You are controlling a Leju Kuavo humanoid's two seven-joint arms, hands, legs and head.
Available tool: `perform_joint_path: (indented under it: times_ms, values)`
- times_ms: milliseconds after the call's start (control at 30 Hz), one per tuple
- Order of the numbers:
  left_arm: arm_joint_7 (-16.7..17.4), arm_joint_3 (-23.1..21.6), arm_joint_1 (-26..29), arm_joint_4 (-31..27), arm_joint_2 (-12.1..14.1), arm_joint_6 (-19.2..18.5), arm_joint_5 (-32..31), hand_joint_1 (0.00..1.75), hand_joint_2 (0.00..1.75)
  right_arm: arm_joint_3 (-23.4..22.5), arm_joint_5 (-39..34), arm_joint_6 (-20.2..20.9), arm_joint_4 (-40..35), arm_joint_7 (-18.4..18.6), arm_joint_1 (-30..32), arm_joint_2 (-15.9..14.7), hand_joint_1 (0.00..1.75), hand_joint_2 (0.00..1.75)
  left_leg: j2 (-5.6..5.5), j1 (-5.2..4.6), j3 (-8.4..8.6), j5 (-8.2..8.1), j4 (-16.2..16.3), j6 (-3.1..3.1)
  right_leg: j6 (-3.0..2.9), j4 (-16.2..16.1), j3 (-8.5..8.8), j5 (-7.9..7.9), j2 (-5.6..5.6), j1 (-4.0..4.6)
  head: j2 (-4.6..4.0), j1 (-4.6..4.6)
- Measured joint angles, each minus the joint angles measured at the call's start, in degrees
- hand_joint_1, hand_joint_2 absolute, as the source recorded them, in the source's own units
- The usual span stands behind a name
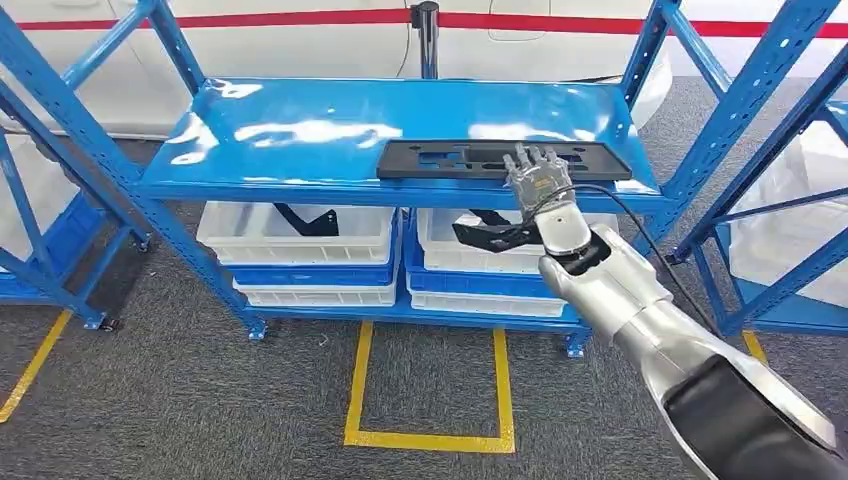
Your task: Take the parts from the cabinet and place them on the table.
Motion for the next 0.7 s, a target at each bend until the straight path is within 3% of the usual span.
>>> perform_joint_path:
  times_ms: [400, 600, 667, 700]
  values:
    - [0.1, 0.0, 0.0, 0.0, 0.0, -0.7, -0.7, 0.00, 0.00, 0.0, -0.4, -0.4, 0.0, -0.1, 0.0, 0.1, 0.00, 1.75, -0.01, -0.19, -0.07, -0.01, 0.2, 0.01, 0.02, 0.0, -0.07, 0.04, 0.00, -0.21, 0.00, 0.00]
    - [0.1, -0.1, -0.3, 0.0, 0.0, -0.9, -0.7, 0.00, 0.00, -0.1, -1.9, -1.4, 0.4, -0.1, 0.1, -0.3, 0.00, 1.75, 0.00, -0.43, -0.35, -0.02, 0.5, 0.10, 0.36, -0.1, -0.21, 0.26, 0.05, -0.51, 0.00, 0.00]
    - [0.1, -0.1, -0.5, 0.0, 0.0, -1.0, -0.7, 0.00, 0.00, -0.3, -2.1, -1.6, 0.5, -0.1, -0.1, -0.5, 0.00, 1.75, 0.19, -0.41, -0.08, 0.34, -0.1, 0.70, 0.74, -0.4, -0.11, 0.43, 0.37, -0.46, 0.00, 0.00]
    - [0.1, -0.2, -0.6, 0.0, 0.0, -1.2, -0.7, 0.00, 0.00, -0.6, -2.1, -1.8, 0.6, 0.0, 0.0, -0.6, 0.00, 1.75, 0.48, 0.39, 0.76, 0.87, -1.2, 1.17, 0.75, -0.3, -0.15, -0.04, -0.17, -0.53, 0.00, 0.04]
